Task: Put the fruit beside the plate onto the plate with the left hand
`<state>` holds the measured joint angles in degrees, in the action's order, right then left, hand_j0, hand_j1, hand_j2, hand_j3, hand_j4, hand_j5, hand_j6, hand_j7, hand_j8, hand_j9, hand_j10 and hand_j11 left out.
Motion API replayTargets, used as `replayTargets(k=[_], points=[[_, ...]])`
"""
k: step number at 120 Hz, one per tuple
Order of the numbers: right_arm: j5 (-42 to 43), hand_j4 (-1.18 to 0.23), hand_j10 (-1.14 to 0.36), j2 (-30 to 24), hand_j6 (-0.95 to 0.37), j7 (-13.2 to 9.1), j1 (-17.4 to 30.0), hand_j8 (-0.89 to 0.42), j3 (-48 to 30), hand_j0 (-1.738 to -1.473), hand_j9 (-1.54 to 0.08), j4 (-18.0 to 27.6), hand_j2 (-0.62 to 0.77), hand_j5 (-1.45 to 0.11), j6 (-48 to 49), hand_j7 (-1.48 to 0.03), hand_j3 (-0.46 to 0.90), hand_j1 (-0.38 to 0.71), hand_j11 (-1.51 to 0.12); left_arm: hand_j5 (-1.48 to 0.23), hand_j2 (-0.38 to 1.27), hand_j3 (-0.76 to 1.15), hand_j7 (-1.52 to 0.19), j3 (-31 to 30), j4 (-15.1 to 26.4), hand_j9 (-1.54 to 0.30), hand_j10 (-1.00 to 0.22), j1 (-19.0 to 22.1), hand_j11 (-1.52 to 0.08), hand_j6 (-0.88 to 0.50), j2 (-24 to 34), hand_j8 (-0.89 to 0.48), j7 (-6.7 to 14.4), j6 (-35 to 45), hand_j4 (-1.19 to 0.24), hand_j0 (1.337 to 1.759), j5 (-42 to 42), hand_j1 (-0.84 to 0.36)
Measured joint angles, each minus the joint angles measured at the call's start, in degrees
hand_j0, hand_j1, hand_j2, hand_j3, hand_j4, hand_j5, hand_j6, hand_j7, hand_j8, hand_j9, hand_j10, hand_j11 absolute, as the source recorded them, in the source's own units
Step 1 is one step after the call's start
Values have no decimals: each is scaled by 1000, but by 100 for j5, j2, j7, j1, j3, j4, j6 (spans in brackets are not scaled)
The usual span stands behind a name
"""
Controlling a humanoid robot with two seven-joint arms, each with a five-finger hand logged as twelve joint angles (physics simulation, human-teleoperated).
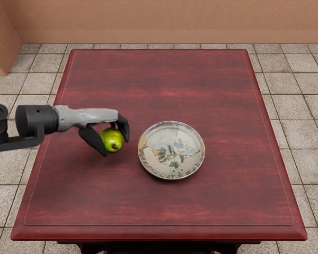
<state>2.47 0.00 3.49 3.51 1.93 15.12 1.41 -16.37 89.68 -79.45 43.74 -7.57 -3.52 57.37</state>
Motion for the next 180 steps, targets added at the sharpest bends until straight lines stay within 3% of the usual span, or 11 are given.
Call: replayTargets(k=[112,180], points=[[-1,-20,-20,0,-20,-1,0,-20,0,-1658,-26,0,-4,-26,0,-26,0,-325,-26,-848,194,0,-818,613,-2,-816,-380,-148,-814,-423,-941,-304,13,44,-568,1655,-3,-229],[-1,-20,-20,0,-20,0,0,-20,0,-1658,-26,0,-4,-26,0,-26,0,-325,-26,-837,287,0,-808,633,-108,-812,-432,203,-807,-479,-1320,-354,-6,138,-577,1656,-221,-219]])
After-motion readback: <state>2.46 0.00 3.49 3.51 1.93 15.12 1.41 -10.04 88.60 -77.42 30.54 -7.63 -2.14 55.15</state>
